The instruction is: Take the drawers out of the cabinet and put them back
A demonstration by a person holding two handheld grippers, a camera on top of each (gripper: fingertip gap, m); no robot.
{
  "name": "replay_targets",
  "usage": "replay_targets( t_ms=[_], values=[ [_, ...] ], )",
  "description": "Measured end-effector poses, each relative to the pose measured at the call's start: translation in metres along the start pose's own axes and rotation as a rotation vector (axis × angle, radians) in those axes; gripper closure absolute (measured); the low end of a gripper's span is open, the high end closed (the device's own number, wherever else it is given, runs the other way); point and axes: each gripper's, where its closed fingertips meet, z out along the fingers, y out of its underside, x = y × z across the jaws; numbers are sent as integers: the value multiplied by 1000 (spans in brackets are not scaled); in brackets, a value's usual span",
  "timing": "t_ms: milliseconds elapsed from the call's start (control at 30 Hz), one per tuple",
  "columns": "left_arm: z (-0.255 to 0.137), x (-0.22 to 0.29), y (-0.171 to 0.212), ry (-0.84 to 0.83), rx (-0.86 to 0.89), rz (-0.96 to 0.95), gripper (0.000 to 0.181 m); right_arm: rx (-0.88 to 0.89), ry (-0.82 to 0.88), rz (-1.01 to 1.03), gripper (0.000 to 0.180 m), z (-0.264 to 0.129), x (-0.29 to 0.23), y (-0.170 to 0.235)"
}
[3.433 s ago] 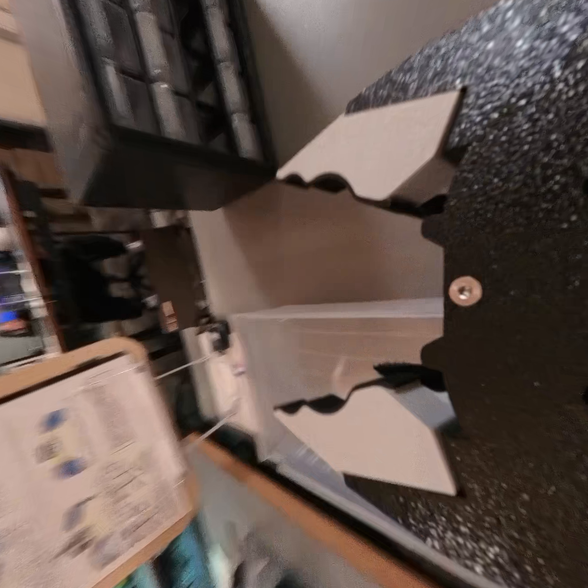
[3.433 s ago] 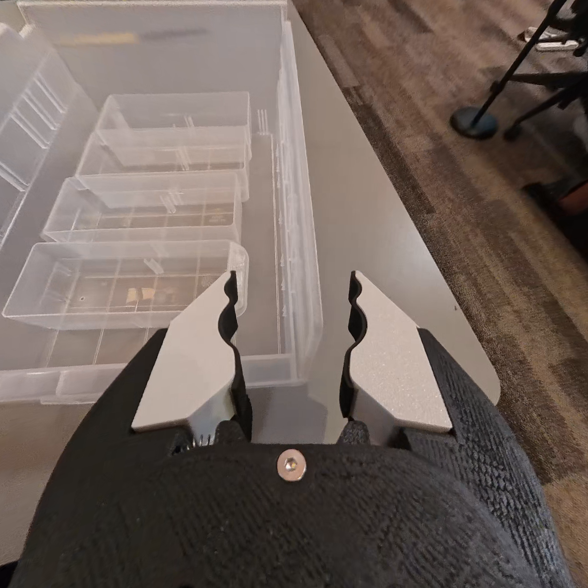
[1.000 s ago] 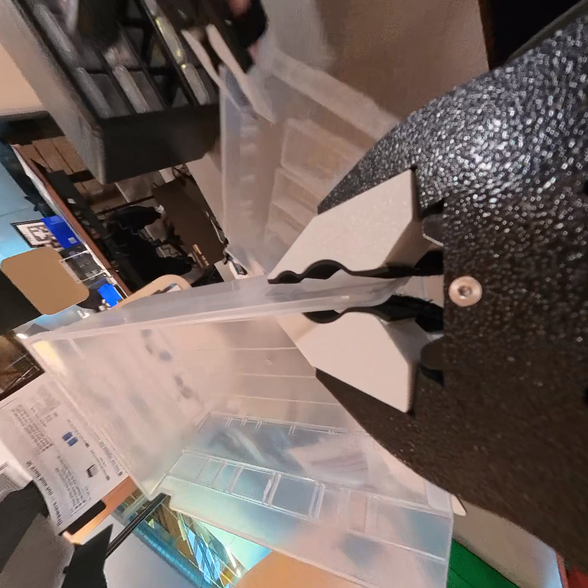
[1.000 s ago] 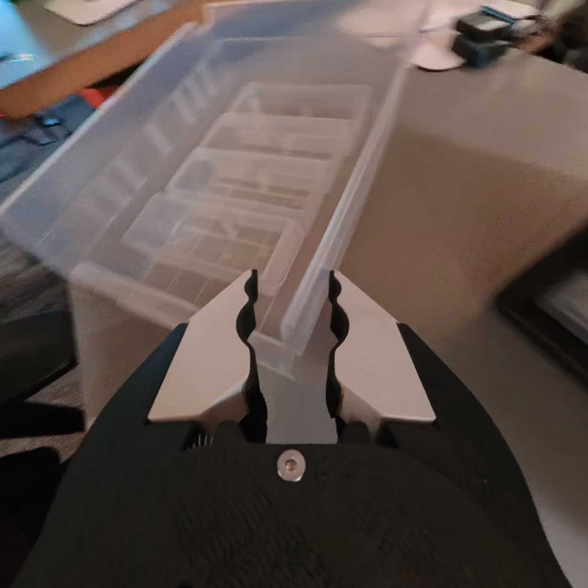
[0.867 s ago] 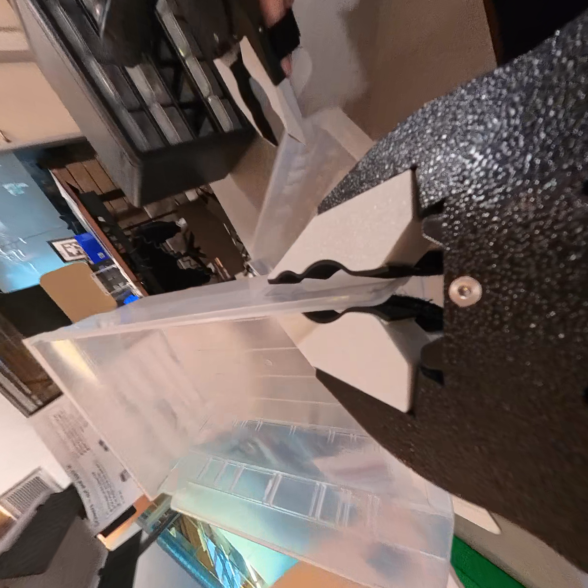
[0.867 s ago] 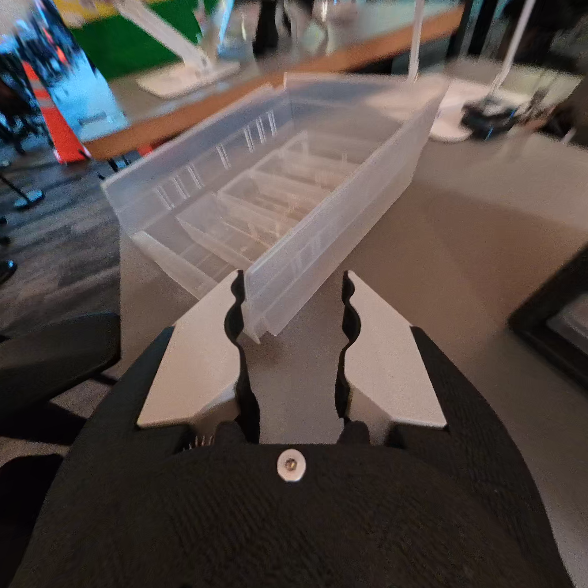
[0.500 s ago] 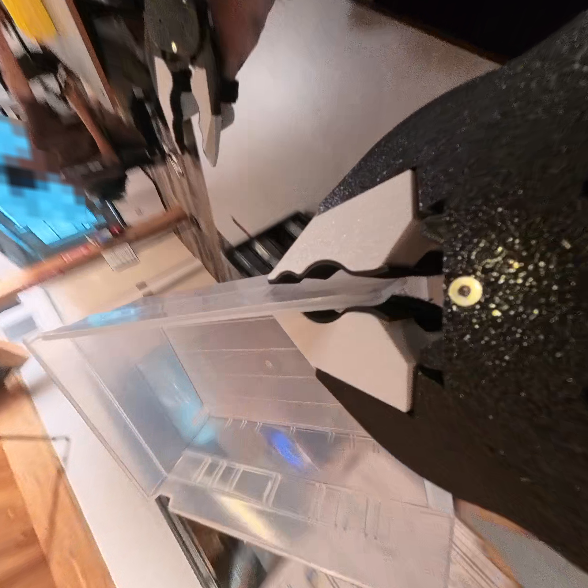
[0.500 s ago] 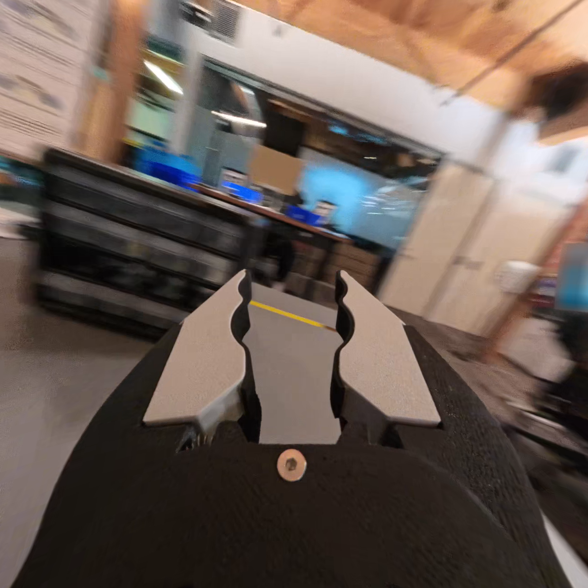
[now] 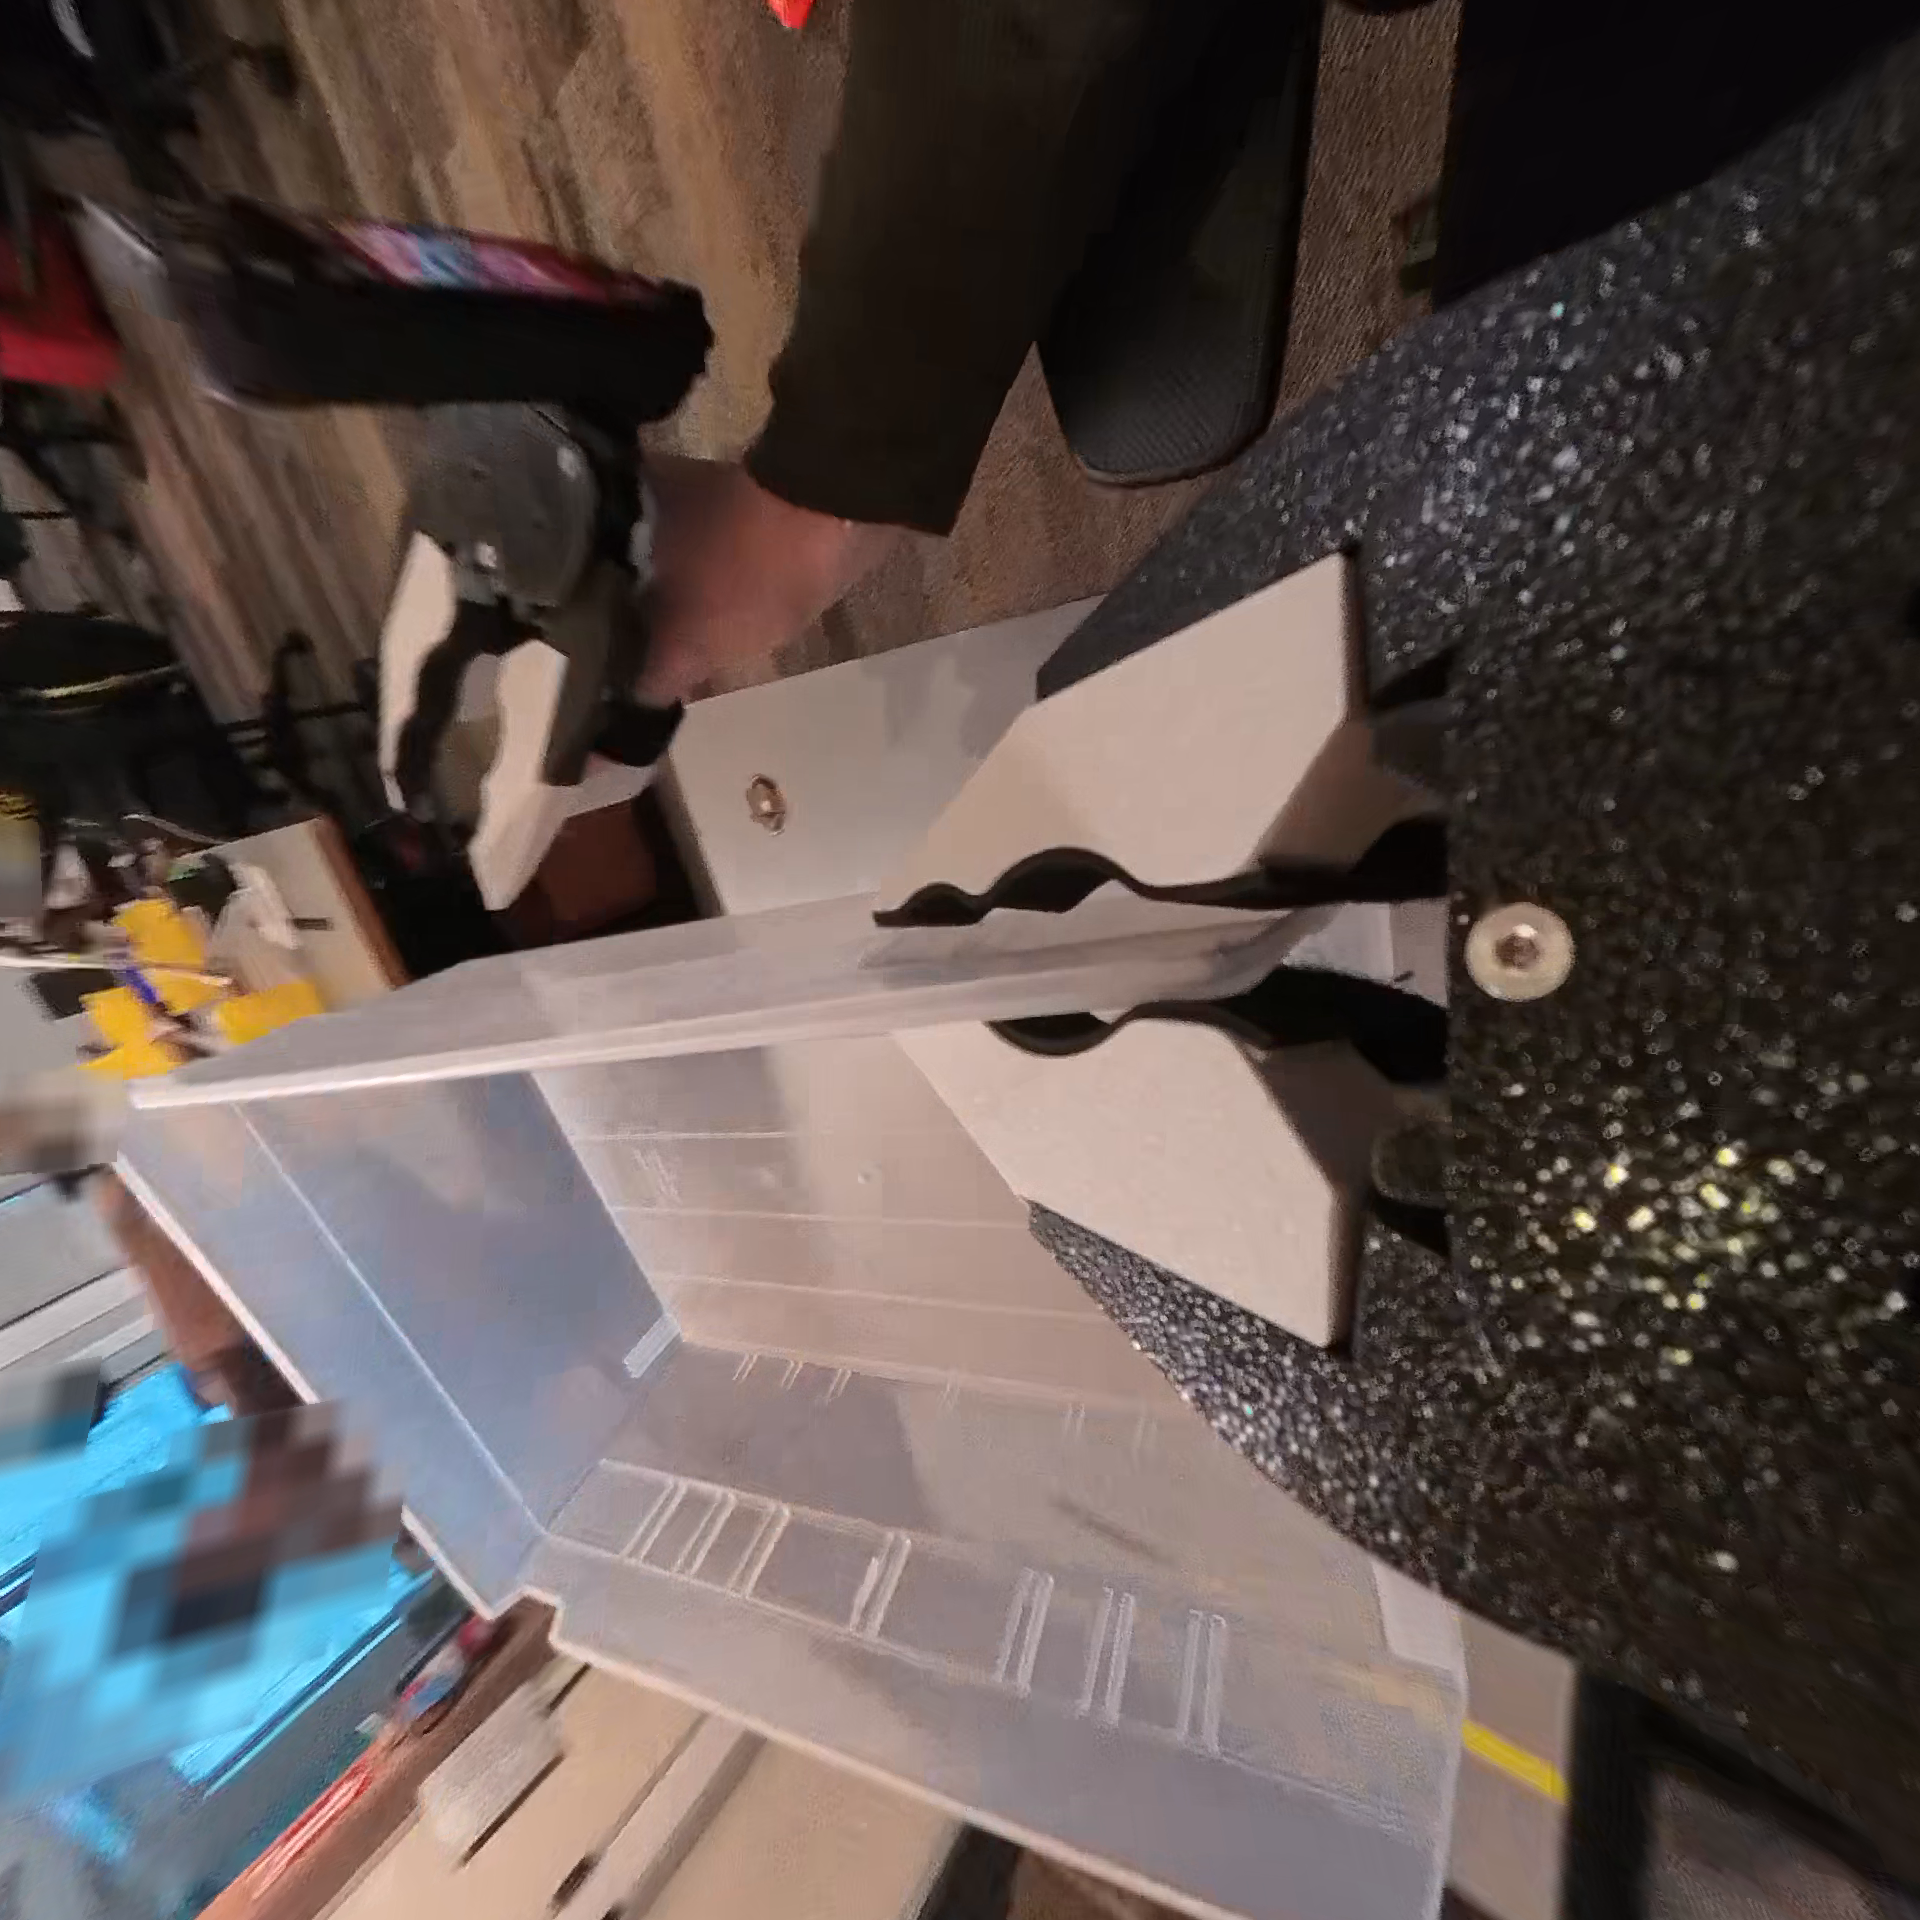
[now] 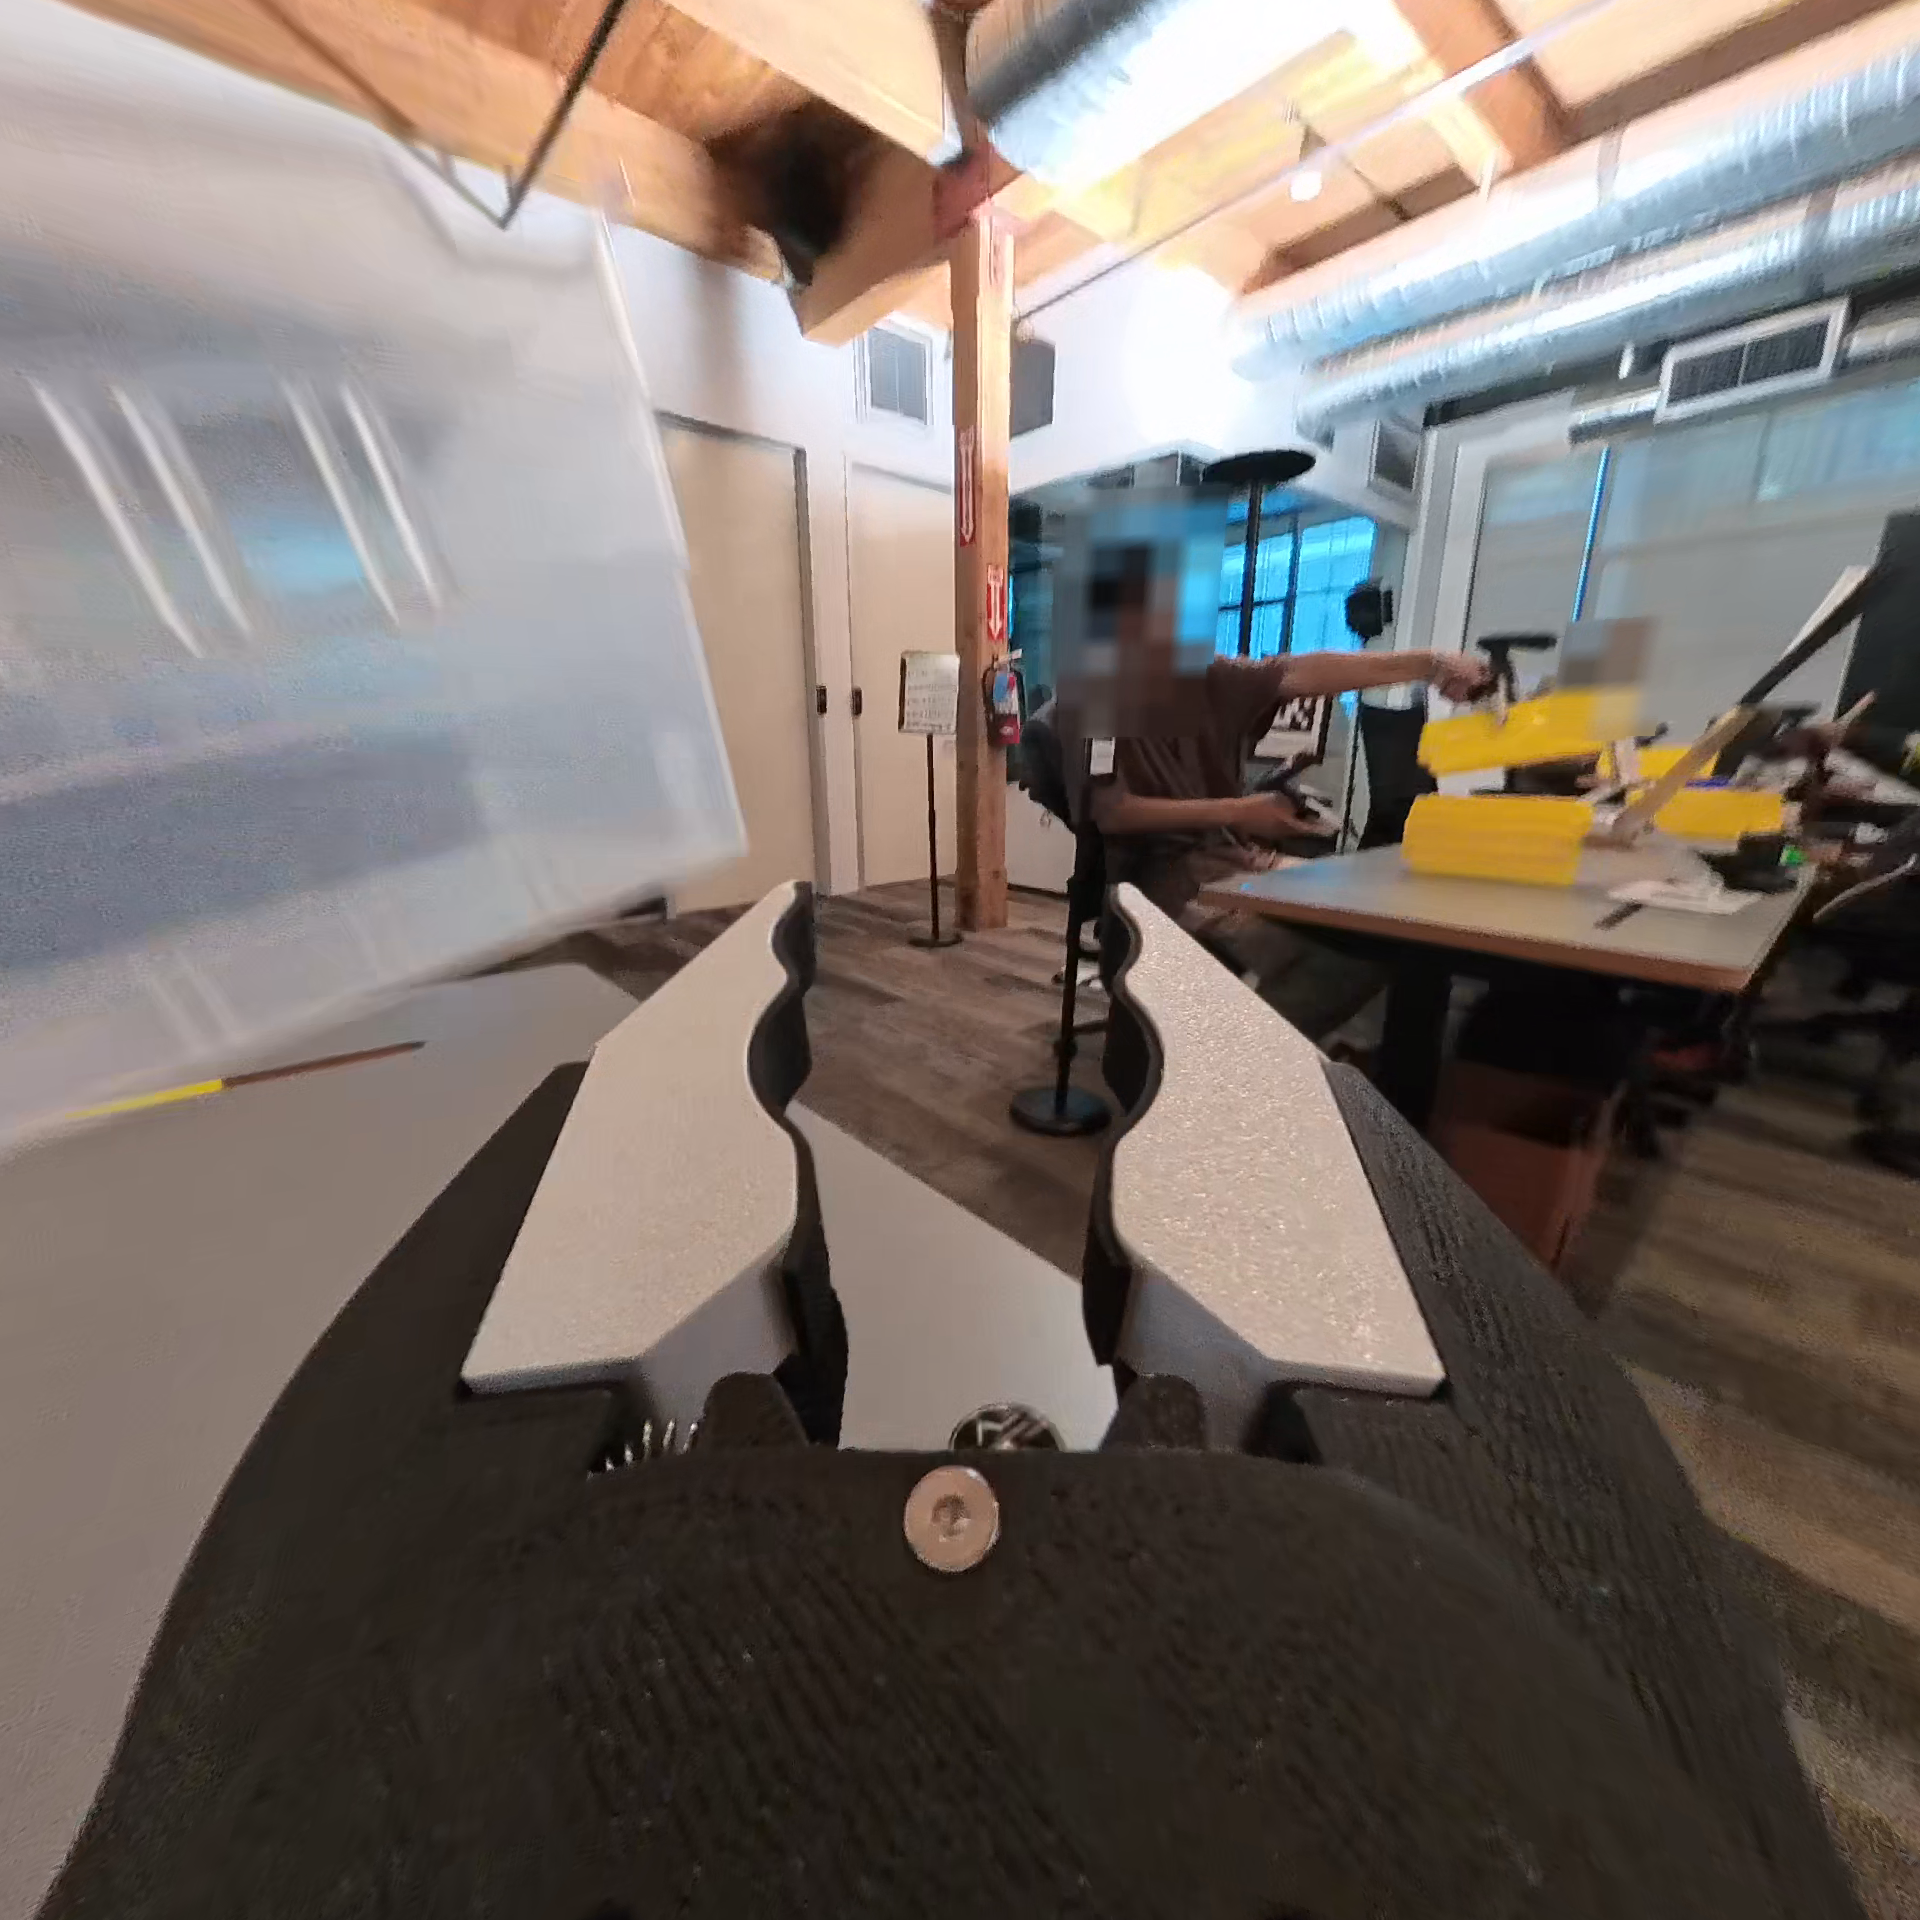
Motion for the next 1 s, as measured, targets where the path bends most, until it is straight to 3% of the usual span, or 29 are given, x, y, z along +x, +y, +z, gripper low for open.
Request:
replay_targets(
  t_ms=[267, 433, 600, 633, 700, 733, 767, 900, 1000],
  values=[
    [87, -20, 88, -107, -229, -87, 175, -99, -102, 66, 126, 16, -21, 22],
    [101, -20, 116, -79, -316, -162, 174, -110, -168, 72, 126, 18, -38, 24],
    [104, -14, 124, -120, -278, -77, 171, -132, -226, 70, 126, 18, -58, 26],
    [98, -17, 117, -168, -237, -34, 162, -136, -232, 60, 125, 17, -61, 27],
    [78, -17, 99, -205, -182, 8, 106, -139, -247, 41, 124, 14, -67, 28],
    [62, -16, 89, -209, -164, 4, 86, -140, -261, 36, 124, 12, -71, 27],
    [40, -19, 79, -225, -127, -2, 78, -140, -278, 35, 124, 10, -75, 27],
    [-81, -53, 63, -385, 42, -173, 77, -143, -344, 43, 116, -3, -100, 25],
    [-202, -84, 76, -603, 102, -310, 78, -161, -422, 40, 109, -16, -130, 16]
  ],
)
